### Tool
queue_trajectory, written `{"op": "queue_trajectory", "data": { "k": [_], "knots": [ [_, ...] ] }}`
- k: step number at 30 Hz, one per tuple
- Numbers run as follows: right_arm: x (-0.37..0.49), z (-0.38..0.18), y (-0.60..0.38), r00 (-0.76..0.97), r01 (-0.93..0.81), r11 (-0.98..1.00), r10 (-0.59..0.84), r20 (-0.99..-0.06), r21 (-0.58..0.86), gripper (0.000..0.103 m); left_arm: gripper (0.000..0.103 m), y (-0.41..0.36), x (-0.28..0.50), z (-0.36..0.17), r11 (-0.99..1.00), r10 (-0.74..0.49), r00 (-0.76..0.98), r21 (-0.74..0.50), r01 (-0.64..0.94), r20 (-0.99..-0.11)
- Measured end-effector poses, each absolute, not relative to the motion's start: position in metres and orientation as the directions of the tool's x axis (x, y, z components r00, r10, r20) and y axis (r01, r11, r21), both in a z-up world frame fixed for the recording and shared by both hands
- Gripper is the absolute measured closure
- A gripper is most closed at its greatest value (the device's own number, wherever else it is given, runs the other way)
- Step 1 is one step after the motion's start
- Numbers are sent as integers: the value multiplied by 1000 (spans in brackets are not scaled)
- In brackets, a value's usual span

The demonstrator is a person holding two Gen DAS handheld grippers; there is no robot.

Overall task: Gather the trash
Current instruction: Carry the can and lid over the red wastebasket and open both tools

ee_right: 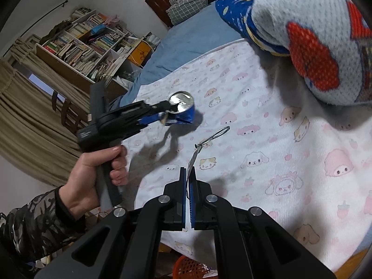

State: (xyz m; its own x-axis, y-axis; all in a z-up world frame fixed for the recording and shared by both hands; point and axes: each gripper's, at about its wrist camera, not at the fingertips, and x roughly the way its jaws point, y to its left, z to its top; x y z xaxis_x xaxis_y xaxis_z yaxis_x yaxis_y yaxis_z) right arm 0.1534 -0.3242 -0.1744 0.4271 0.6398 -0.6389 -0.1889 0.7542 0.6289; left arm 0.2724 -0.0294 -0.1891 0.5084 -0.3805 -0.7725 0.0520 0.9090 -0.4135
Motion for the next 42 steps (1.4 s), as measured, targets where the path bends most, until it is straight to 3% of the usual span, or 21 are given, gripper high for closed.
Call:
{"op": "queue_trajectory", "data": {
  "k": [12, 17, 24, 29, 42],
  "knots": [
    [45, -55, -278, 382, -344, 766, 642, -665, 542, 99, 69, 5, 77, -50, 905, -411, 551, -399, 149, -726],
    [-30, -50, -242, 288, -362, 776, 621, -729, 517, 99, 69, 11, -16, -49, 906, -414, 478, -401, 134, -775],
    [-97, -134, -207, 117, -245, 809, 572, -812, 535, 99, 68, 3, -84, -148, 912, -402, 264, -408, 33, -877],
    [-105, -238, -197, -22, -95, 836, 540, -841, 540, 99, 68, 5, -92, -248, 940, -326, 118, -335, -64, -938],
    [-89, -366, -179, -196, -99, 921, 353, -915, 377, 99, 68, -8, -86, -365, 972, -220, -56, -215, -92, -974]
  ]
}}
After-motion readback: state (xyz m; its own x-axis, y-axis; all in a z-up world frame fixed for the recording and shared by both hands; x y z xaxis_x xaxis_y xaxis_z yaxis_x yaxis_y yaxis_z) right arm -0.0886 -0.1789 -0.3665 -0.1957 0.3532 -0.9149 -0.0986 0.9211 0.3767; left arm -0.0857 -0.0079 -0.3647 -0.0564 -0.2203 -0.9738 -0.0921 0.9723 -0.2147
